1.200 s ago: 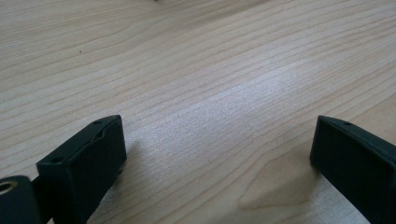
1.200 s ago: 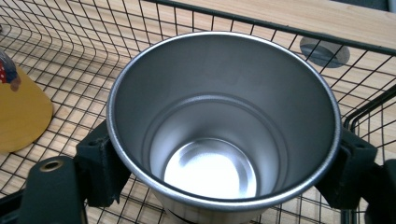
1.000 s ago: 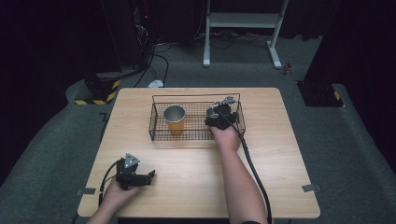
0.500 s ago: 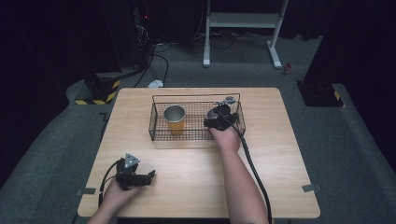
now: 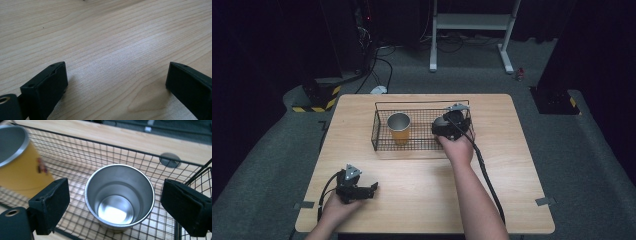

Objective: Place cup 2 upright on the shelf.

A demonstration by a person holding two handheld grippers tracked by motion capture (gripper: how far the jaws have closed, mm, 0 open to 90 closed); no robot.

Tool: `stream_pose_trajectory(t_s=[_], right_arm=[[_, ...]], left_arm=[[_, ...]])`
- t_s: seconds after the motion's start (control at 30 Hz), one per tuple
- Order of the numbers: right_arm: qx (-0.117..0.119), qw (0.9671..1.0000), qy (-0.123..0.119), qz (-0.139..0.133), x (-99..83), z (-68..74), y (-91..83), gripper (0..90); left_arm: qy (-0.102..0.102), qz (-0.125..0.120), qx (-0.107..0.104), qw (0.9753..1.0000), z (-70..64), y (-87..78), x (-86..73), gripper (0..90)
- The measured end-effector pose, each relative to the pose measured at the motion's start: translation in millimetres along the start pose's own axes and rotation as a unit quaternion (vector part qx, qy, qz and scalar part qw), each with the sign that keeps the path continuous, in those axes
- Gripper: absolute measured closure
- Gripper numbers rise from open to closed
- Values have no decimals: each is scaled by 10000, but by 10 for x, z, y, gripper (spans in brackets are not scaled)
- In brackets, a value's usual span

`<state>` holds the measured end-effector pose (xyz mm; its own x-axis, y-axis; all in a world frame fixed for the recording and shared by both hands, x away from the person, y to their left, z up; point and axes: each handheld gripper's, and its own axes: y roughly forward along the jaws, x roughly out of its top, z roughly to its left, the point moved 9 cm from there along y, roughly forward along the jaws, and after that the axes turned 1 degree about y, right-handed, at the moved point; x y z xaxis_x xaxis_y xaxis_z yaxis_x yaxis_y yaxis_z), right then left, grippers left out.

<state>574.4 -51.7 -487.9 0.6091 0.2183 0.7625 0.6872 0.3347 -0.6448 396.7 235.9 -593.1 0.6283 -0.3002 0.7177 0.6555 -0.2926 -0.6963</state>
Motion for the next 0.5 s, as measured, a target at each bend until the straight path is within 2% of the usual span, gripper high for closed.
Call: stream_pose_trajectory(t_s=[0.13, 0.5], right_arm=[[147, 9997, -39, -168, -46, 7, -126, 98], [194, 9988, -73, -434, -212, -61, -382, 112]], left_arm=[[7, 5, -3, 10000, 0, -1, -1, 42], [0, 0, 1, 10000, 0, 0, 0, 43]])
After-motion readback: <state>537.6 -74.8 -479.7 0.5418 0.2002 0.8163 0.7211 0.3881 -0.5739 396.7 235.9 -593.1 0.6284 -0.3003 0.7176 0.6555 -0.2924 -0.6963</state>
